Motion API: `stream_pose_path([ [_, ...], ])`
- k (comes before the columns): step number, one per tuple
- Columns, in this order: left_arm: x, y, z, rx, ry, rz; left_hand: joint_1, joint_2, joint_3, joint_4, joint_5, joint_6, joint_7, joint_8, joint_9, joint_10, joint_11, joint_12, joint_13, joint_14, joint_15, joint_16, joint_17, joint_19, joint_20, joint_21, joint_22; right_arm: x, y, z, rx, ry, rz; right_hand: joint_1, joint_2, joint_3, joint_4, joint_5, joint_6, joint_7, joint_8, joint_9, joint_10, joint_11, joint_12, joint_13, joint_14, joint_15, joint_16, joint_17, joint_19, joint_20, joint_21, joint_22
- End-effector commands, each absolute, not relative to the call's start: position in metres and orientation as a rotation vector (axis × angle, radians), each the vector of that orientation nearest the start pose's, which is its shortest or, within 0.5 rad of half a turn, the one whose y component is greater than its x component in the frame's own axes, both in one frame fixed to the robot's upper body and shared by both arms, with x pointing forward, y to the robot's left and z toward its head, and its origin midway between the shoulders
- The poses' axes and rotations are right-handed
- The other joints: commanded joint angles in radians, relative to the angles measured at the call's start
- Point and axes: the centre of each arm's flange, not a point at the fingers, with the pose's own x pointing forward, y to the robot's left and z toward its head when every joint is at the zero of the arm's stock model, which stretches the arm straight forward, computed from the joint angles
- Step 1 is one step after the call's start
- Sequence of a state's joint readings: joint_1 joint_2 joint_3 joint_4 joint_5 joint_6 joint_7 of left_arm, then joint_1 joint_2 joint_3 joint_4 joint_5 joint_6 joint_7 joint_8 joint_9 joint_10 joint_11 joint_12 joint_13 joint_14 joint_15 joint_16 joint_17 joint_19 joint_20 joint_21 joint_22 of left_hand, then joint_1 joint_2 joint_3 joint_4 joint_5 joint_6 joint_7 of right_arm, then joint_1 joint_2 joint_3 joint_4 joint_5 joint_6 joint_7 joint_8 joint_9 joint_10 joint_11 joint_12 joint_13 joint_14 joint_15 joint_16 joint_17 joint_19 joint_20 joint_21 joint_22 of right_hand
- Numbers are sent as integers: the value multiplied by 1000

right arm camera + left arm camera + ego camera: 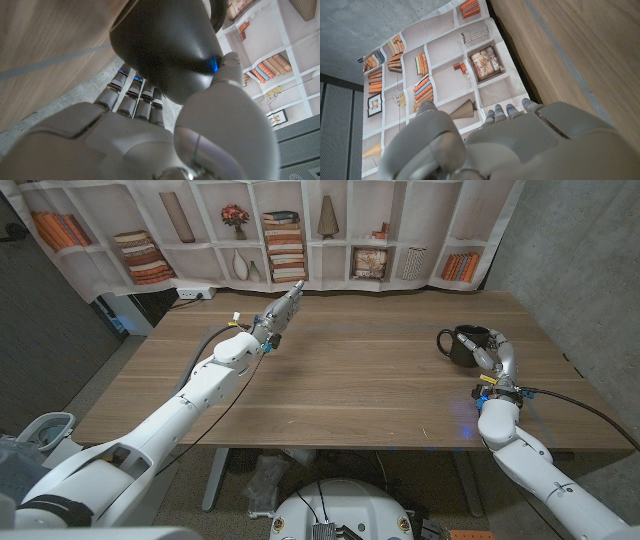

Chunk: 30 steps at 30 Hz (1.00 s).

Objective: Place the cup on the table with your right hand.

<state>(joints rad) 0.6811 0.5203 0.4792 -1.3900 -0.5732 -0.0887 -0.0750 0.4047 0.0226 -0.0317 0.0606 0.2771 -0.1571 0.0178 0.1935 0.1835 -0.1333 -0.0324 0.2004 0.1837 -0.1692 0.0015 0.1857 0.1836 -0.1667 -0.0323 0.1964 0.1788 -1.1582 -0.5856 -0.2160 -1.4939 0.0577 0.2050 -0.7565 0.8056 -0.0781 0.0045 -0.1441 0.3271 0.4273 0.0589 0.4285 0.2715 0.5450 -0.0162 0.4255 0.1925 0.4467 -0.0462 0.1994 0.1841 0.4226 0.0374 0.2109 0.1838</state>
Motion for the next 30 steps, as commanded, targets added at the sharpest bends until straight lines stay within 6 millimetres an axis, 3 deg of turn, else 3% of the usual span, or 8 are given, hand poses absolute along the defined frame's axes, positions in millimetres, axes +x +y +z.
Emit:
stream_pose_path([
  [1, 657, 219, 41, 135, -568, -371, 4, 6, -5, 0, -3, -3, 3, 1, 2, -6, -1, 3, 5, -32, -1, 2, 2, -53, -16, 4, 4, 574, -399, -103, -351, -593, -606, 154, 166, 21, 22, -2, 198, -199, 2, 4, 153, -142, -4, 3, 10, -98, -2, 1, -5, -4, -2, 2],
  [30, 652, 222, 36, 133, -563, -358, 5, 8, -9, 1, -5, -2, 4, 1, 2, -6, 0, 3, 5, -32, 0, 3, 2, -54, -15, 4, 4, 583, -412, -106, -349, -522, -605, 156, 169, 20, 23, -7, 208, -207, 0, 5, 156, -146, -11, 4, 15, -102, -4, 1, -11, -3, -6, 2],
])
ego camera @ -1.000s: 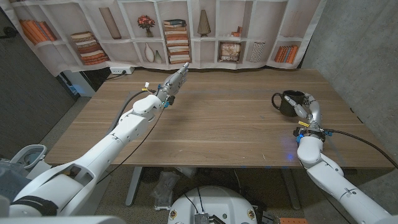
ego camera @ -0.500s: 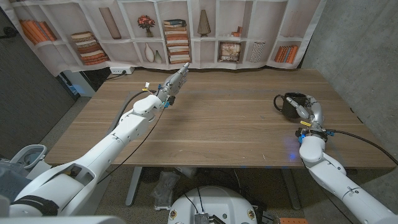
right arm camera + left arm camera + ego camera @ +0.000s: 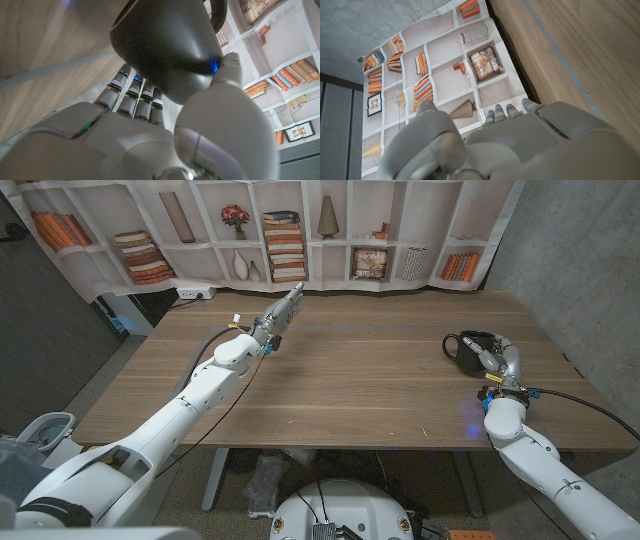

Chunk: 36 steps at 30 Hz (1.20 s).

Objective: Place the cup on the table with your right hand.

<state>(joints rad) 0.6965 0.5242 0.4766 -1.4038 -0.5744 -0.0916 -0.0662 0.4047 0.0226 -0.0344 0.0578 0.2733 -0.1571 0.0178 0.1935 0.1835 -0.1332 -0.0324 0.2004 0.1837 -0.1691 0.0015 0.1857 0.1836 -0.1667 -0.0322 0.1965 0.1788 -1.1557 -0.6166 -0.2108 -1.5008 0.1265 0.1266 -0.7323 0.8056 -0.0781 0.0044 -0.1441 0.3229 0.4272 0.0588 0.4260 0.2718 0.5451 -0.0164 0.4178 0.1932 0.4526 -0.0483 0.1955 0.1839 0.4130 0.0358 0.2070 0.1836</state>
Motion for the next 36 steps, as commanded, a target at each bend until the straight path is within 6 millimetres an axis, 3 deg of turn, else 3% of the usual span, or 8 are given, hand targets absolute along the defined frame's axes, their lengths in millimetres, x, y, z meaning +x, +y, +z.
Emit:
stream_pose_path([
  [1, 652, 222, 36, 133, -563, -357, 5, 8, -6, 3, -1, -1, 4, 1, 2, -6, 1, 3, 5, -31, 0, 3, 2, -54, -15, 4, 4, 584, -413, -106, -350, -519, -605, 156, 169, 20, 23, -3, 207, -207, 2, 4, 157, -146, -4, 3, 9, -101, 0, 1, -1, -2, -2, 2],
  [17, 653, 221, 38, 138, -563, -358, 6, 9, -8, 3, -2, -1, 3, 2, 2, -6, -2, 4, 5, -32, 0, 3, 2, -55, -14, 4, 4, 587, -420, -115, -329, -470, -622, 156, 171, 19, 24, -6, 201, -219, -8, -1, 144, -149, -14, 3, 15, -100, 0, 2, -6, 1, -3, 2],
  [36, 656, 217, 39, 136, -562, -367, 8, 10, -10, 3, -3, -1, 3, 2, 2, -6, 0, 4, 5, -31, -1, 3, 2, -54, -14, 5, 4, 573, -422, -119, -367, -445, -604, 150, 167, 13, 28, -11, 177, -221, -28, -8, 112, -144, -34, 4, 7, -91, -5, 2, -20, 20, -7, 3],
])
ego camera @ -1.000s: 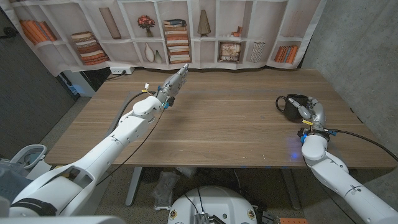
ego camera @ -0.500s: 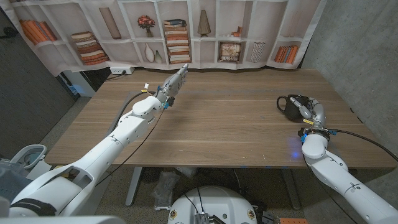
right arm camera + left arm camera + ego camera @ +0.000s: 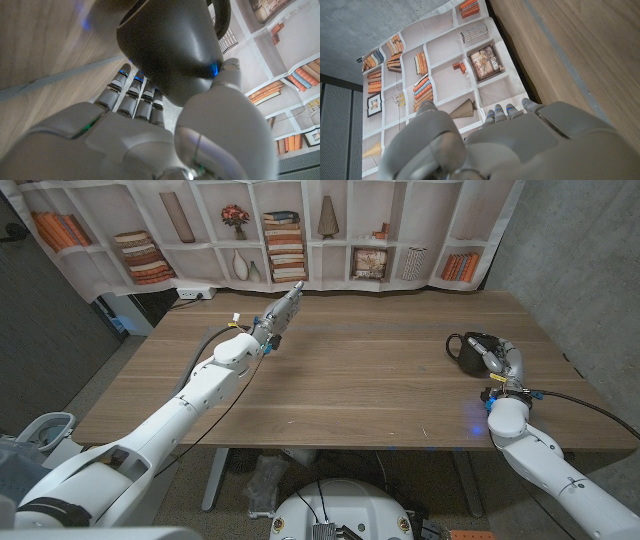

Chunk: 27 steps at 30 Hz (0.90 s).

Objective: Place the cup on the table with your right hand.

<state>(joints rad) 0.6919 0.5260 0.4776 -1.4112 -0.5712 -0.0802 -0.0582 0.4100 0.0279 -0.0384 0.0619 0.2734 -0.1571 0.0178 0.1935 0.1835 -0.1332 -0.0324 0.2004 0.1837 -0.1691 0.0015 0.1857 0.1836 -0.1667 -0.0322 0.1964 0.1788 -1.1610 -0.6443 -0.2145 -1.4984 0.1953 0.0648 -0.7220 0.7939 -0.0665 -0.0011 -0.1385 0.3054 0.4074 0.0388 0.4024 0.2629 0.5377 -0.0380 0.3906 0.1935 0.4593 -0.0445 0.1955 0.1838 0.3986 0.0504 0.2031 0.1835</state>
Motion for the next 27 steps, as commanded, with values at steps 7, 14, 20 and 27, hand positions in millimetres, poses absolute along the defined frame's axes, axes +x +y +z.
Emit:
stream_pose_path([
  [7, 656, 218, 37, 132, -561, -366, 3, 5, -7, -1, -3, -1, 3, 2, 2, -5, -3, 4, 5, -32, 0, 3, 2, -56, -13, 4, 4, 569, -420, -120, -384, -439, -611, 152, 151, 13, 27, 5, 188, -196, -11, 1, 108, -121, -13, 4, -5, -89, -6, 3, -12, 10, -5, 3],
  [14, 657, 217, 36, 129, -563, -368, 4, 6, -8, -1, -3, 0, 3, 2, 2, -5, -1, 4, 5, -32, 0, 3, 2, -56, -13, 4, 4, 566, -419, -120, -399, -443, -606, 148, 147, 10, 29, 4, 177, -195, -17, 1, 100, -119, -18, 4, -11, -86, -8, 3, -15, 16, -5, 3],
  [20, 656, 217, 36, 129, -565, -366, 5, 7, -10, -2, -4, 1, 4, 2, 2, -5, 6, 4, 5, -30, -1, 4, 2, -53, -38, 6, 4, 563, -420, -120, -403, -436, -606, 144, 145, 7, 30, 4, 169, -193, -22, 1, 93, -115, -22, 5, -15, -83, -8, 3, -17, 18, -6, 3],
  [27, 656, 217, 33, 125, -564, -365, 7, 8, -11, -2, -5, 2, 5, 3, 2, -6, 2, 4, 5, -31, -3, 3, 2, -55, -33, 5, 4, 562, -419, -123, -406, -428, -592, 137, 138, 1, 32, 4, 150, -191, -34, -1, 82, -111, -28, 5, -25, -76, -11, 3, -25, 24, -7, 2],
])
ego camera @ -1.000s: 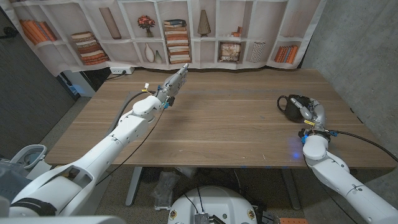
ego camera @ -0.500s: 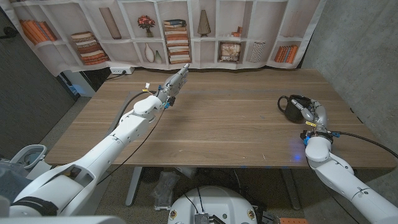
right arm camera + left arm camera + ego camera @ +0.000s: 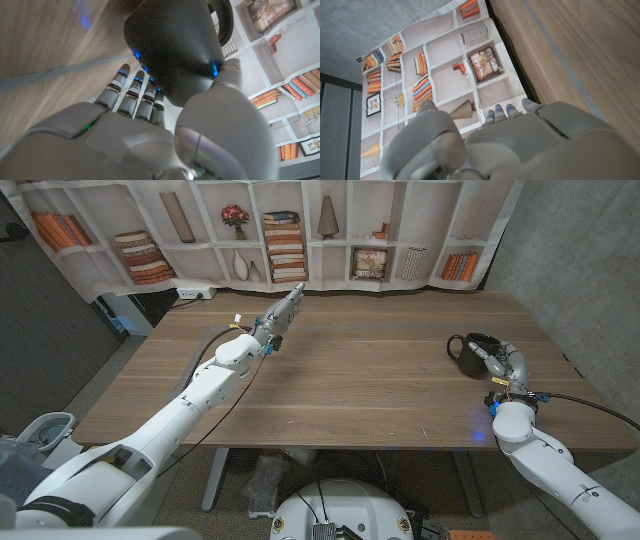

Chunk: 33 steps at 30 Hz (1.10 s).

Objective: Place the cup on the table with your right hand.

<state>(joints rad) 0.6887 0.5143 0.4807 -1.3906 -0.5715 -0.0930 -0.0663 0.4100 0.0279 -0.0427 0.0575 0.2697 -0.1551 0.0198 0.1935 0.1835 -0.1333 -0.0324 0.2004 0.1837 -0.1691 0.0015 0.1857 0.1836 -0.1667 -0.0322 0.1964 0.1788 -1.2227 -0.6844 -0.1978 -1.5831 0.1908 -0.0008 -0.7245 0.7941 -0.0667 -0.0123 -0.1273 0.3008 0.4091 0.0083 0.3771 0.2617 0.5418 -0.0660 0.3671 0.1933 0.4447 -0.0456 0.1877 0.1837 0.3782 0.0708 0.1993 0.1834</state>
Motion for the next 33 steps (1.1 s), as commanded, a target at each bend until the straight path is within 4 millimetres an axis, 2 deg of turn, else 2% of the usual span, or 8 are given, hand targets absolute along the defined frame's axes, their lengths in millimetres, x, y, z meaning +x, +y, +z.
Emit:
stream_pose_path([
  [1, 656, 217, 33, 123, -563, -366, 7, 8, -7, 2, -1, 0, 3, 3, 2, -6, 1, 4, 5, -31, -3, 3, 2, -55, -32, 5, 4, 562, -419, -123, -405, -428, -590, 133, 136, 10, 22, 9, 142, -155, -13, -2, 73, -80, -7, 6, -17, -70, -5, 3, -6, 4, -3, 3],
  [17, 654, 216, 33, 123, -566, -365, 8, 9, -9, 2, -2, 1, 1, 3, 2, -6, -1, 4, 5, -31, -3, 3, 2, -57, -26, 4, 4, 558, -420, -126, -426, -409, -569, 103, 123, -8, 35, 10, 99, -149, -44, -9, 24, -63, -30, 8, -53, -50, -8, 5, -35, 25, -8, 3],
  [22, 653, 216, 33, 124, -566, -365, 8, 10, -9, 2, -2, 1, 2, 3, 2, -6, -1, 4, 5, -32, -3, 3, 2, -57, -24, 4, 4, 558, -420, -127, -421, -393, -559, 90, 118, -15, 41, 12, 81, -149, -57, -12, -9, -58, -44, 9, -74, -41, -10, 6, -47, 38, -9, 3],
  [25, 653, 216, 33, 127, -566, -364, 9, 10, -10, 2, -2, 1, 2, 3, 2, -6, 0, 4, 5, -32, -3, 3, 2, -57, -24, 4, 4, 558, -420, -130, -422, -394, -554, 80, 116, -20, 45, 13, 65, -150, -68, -14, -35, -55, -55, 10, -92, -32, -11, 6, -56, 58, -9, 3],
  [33, 651, 216, 33, 132, -568, -365, 9, 11, -11, 2, -3, 2, 2, 3, 2, -7, 3, 4, 5, -32, -2, 3, 2, -55, -29, 5, 4, 557, -419, -130, -424, -386, -548, 69, 112, -27, 49, 17, 34, -149, -87, -18, -82, -35, -74, 11, -123, -15, -13, 7, -64, 73, -8, 4],
])
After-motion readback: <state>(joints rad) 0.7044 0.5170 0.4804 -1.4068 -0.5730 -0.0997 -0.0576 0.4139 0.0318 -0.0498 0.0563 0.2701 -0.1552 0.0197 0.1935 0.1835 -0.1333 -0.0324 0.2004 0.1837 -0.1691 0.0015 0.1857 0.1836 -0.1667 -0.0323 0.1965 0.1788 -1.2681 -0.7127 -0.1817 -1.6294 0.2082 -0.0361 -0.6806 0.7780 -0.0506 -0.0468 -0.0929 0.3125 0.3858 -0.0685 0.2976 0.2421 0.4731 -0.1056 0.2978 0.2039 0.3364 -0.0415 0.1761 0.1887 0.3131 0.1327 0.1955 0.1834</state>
